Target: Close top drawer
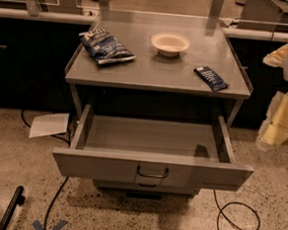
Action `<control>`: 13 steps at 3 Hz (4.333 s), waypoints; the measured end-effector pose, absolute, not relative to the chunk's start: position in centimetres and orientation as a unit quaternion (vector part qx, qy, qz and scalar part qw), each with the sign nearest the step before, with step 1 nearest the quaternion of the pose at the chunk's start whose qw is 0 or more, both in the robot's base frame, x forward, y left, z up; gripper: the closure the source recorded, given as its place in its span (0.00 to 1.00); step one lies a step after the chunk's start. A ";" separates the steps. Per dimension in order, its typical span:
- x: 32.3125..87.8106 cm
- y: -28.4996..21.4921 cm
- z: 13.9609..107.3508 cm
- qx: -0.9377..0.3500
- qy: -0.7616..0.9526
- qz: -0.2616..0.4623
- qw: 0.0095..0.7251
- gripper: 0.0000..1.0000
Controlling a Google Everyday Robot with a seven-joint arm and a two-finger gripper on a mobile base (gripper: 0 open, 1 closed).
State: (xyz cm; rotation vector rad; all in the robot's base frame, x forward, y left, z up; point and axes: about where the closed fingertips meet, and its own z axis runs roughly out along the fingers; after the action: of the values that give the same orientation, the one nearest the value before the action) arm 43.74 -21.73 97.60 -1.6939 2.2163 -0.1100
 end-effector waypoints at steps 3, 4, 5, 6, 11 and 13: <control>42.2 -22.4 83.6 -0.503 0.825 0.034 0.255 0.18; 43.3 -22.6 83.9 -0.496 0.823 0.019 0.275 0.41; 43.3 -22.6 83.9 -0.496 0.823 0.019 0.275 0.64; 43.3 -22.6 83.9 -0.496 0.823 0.019 0.275 0.87; 47.3 -23.5 63.7 -0.344 0.881 0.107 0.307 1.00; 51.1 -22.3 59.0 -0.353 0.879 0.127 0.294 1.00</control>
Offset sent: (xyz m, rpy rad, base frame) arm -0.0008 -0.0209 -0.1508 0.3161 -0.1226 -0.2350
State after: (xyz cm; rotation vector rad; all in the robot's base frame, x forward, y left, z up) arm 51.15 -22.33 58.99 -0.9398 2.3411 0.3391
